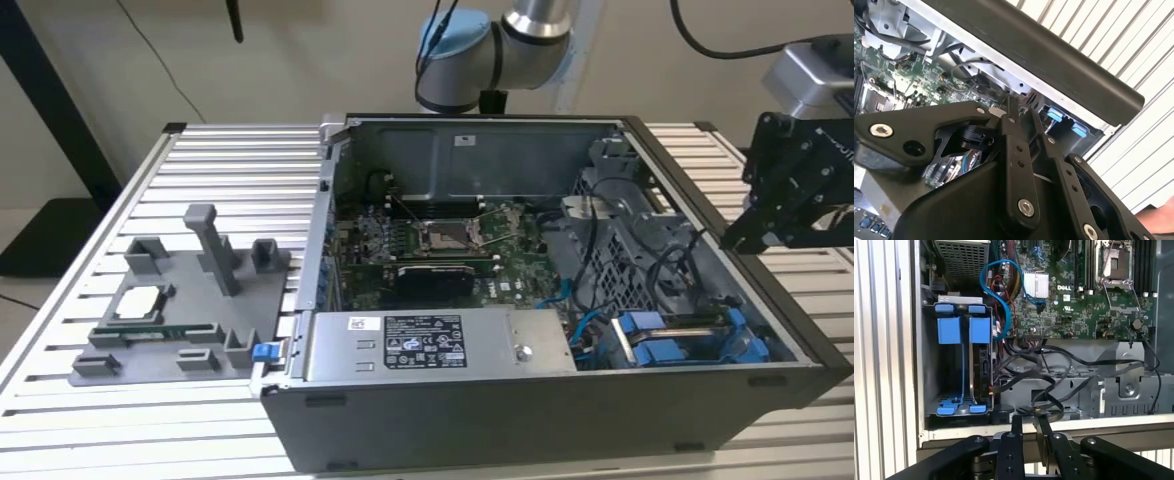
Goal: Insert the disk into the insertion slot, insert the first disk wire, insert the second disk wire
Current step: 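Insert the first disk wire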
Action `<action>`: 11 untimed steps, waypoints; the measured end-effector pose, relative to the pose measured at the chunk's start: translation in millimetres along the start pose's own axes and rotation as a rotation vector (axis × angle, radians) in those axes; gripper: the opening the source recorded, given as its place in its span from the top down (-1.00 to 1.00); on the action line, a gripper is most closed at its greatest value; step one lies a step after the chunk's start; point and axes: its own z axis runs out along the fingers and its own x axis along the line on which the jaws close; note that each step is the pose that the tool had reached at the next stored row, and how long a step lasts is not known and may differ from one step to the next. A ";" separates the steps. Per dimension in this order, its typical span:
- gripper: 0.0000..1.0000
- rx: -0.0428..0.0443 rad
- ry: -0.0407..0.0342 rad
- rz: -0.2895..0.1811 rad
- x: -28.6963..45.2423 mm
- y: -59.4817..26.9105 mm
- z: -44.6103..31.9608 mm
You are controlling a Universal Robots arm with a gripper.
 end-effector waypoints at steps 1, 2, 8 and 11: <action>-1.00 -0.0016 0.0000 0.000 -1.1 -0.4 0.0; -1.00 -0.0035 -0.0001 0.001 -1.8 -0.8 -0.4; -1.00 -0.0382 0.0007 0.007 -3.0 -7.3 -0.1; -1.00 -0.0609 0.0012 0.011 -3.0 -9.9 1.4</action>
